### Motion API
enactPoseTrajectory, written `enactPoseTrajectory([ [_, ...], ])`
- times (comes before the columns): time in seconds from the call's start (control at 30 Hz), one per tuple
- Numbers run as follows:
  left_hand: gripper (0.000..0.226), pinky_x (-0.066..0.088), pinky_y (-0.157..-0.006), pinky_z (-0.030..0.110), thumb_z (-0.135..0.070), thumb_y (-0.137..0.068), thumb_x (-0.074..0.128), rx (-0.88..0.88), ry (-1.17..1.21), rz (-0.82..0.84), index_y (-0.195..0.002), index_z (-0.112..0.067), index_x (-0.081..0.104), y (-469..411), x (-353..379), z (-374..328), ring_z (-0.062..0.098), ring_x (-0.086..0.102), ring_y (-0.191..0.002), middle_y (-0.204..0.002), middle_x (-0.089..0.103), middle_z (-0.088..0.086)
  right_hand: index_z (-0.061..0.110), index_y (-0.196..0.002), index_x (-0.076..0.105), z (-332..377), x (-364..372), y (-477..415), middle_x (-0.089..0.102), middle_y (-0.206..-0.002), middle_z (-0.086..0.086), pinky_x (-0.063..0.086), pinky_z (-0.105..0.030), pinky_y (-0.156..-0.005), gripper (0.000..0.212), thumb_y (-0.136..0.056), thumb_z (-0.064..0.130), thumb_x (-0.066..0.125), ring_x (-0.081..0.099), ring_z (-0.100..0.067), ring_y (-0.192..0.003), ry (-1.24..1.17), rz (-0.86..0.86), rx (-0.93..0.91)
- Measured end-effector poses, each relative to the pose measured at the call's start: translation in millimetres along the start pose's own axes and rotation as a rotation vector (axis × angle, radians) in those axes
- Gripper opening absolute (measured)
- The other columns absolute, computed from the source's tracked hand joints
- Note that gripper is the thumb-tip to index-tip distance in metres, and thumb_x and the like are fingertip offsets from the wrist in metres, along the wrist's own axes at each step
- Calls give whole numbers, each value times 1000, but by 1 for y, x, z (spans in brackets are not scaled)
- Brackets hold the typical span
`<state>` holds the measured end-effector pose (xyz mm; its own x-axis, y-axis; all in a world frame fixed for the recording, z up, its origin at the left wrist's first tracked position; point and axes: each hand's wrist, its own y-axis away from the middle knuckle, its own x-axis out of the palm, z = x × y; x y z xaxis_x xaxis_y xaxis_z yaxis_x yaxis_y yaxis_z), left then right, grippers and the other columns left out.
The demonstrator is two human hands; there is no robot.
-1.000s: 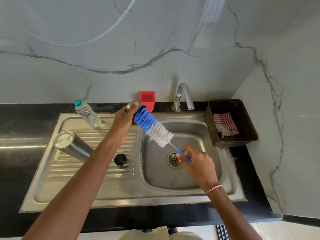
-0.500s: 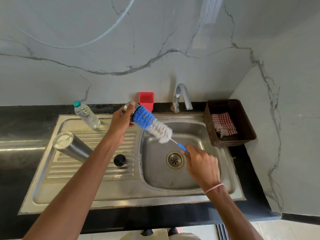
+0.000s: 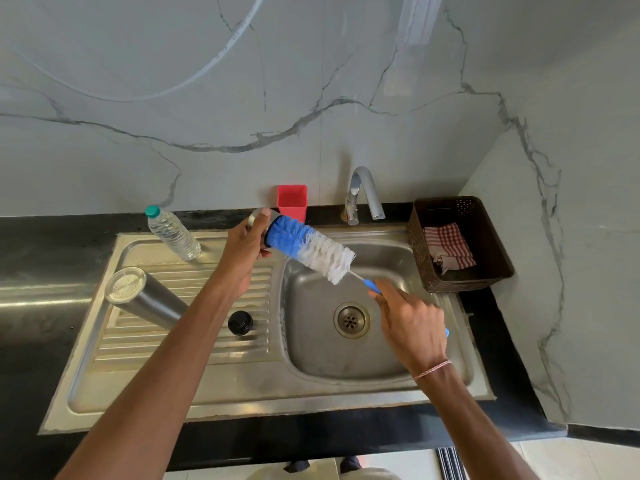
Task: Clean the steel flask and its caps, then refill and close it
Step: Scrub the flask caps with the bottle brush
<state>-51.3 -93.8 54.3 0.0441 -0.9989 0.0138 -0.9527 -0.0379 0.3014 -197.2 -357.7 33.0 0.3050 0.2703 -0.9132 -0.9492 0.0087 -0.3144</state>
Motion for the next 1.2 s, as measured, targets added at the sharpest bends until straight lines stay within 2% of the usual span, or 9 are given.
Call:
enactPoseTrajectory([
  [0.17, 30, 53, -88, 41, -50, -98, 64, 9, -7, 30, -99, -20, 66, -3, -4, 1, 17, 65, -94, -96, 72, 1, 17, -90, 74, -4, -4, -19, 53, -48, 20, 33, -17, -52, 27, -101, 37, 60, 45, -2, -45, -717, 443, 290],
  [0.3, 33, 51, -85, 40, -53, -98, 62, 10, 10, -3, -98, -20, 66, -4, -1, 1, 18, 64, -92, -97, 69, 5, 21, -84, 64, -11, 0, -10, 61, -64, 8, 45, -27, -47, 36, -99, 53, 59, 56, -16, -52, 72, 95, 193],
  [0.4, 29, 49, -81, 36, -50, -101, 60, 17, 38, -12, -92, -22, 65, 0, 5, 4, 17, 61, -87, -93, 68, 4, 18, -84, 63, -7, -2, -5, 55, -57, 4, 33, -23, -43, 41, -107, 47, 45, 49, -19, -45, 247, 7, 123],
  [0.6, 28, 57, -85, 39, -42, -103, 59, 20, 33, -21, -100, -17, 73, -3, 4, 8, 17, 72, -88, -92, 76, 2, 20, -63, 47, 2, -21, -24, 35, -52, 6, 19, -25, -42, 56, -103, 60, 44, 24, -12, -43, -846, 920, 639],
  [0.83, 33, 53, -89, 43, -51, -101, 59, 0, 28, -60, -100, -20, 71, -5, 2, 9, 22, 67, -96, -101, 74, 9, 18, -83, 61, -12, -8, -11, 53, -63, 5, 37, -28, -44, 38, -109, 41, 44, 51, -18, -50, 193, 3, 10],
  [0.93, 58, 53, -93, 46, -64, -90, 62, 2, 66, -48, -110, -10, 70, -2, 3, 4, 24, 67, -99, -105, 72, 12, 15, -83, 58, -7, -5, -10, 44, -55, 5, 28, -24, -39, 44, -111, 39, 34, 42, -18, -38, 196, -4, -36],
  [1.0, 68, 53, -91, 46, -66, -86, 63, 13, 58, -33, -114, -4, 68, -3, 4, 4, 23, 67, -98, -103, 71, 10, 16, -87, 61, -4, -4, -17, 43, -53, 6, 34, -27, -41, 47, -110, 43, 31, 44, -18, -40, 41, 272, 99],
  [1.1, 36, 57, -86, 41, -49, -101, 58, 17, 39, -42, -104, -15, 71, -5, 6, 7, 19, 71, -95, -99, 74, 6, 22, -69, 47, -5, -21, -32, 32, -58, 2, 18, -25, -42, 48, -108, 48, 37, 23, -14, -45, -937, 936, 644],
  [1.2, 30, 58, -87, 40, -44, -104, 56, -10, 56, -69, -105, -18, 71, -6, 4, 12, 18, 73, -99, -101, 76, 4, 23, -68, 44, -8, -29, -39, 25, -58, 3, 11, -20, -39, 47, -106, 50, 42, 13, -10, -44, -1263, 1031, 804],
])
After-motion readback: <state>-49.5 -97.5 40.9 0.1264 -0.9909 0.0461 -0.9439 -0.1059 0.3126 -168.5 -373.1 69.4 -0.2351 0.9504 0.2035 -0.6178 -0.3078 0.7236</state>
